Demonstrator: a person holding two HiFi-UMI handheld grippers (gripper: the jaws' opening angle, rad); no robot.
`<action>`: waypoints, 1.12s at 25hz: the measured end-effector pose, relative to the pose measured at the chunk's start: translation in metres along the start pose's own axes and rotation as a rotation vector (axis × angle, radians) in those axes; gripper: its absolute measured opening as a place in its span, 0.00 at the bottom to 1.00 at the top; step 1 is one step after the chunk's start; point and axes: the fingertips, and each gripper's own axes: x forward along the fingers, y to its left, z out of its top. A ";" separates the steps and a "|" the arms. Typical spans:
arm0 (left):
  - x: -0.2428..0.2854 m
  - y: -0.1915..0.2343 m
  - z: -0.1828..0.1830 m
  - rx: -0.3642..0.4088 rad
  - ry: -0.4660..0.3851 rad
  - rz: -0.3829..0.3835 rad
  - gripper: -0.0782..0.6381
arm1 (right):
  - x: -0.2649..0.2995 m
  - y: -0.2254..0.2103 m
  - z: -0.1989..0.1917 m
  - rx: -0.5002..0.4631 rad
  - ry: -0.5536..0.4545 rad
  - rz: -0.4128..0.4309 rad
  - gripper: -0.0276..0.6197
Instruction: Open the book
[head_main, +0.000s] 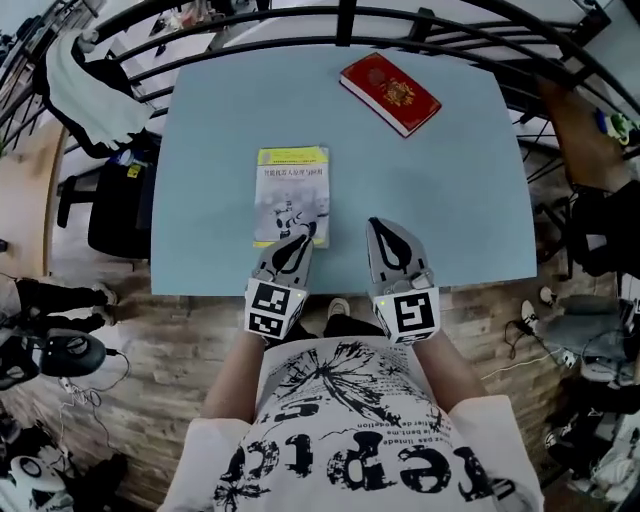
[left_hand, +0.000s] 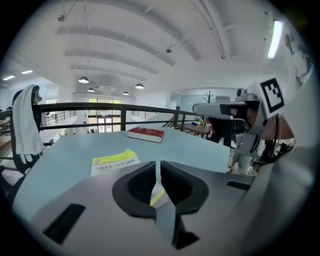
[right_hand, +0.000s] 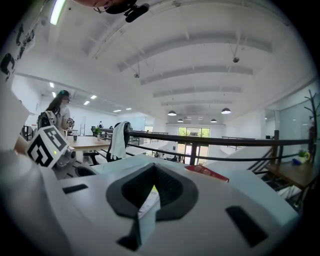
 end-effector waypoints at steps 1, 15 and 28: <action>0.007 -0.001 -0.008 0.010 0.029 -0.025 0.15 | -0.001 0.000 -0.002 0.002 0.007 -0.021 0.06; 0.069 -0.009 -0.078 0.179 0.247 -0.168 0.37 | -0.010 0.015 -0.031 0.006 0.107 -0.169 0.06; 0.077 0.003 -0.076 0.160 0.241 -0.157 0.15 | -0.016 0.008 -0.035 0.048 0.121 -0.274 0.06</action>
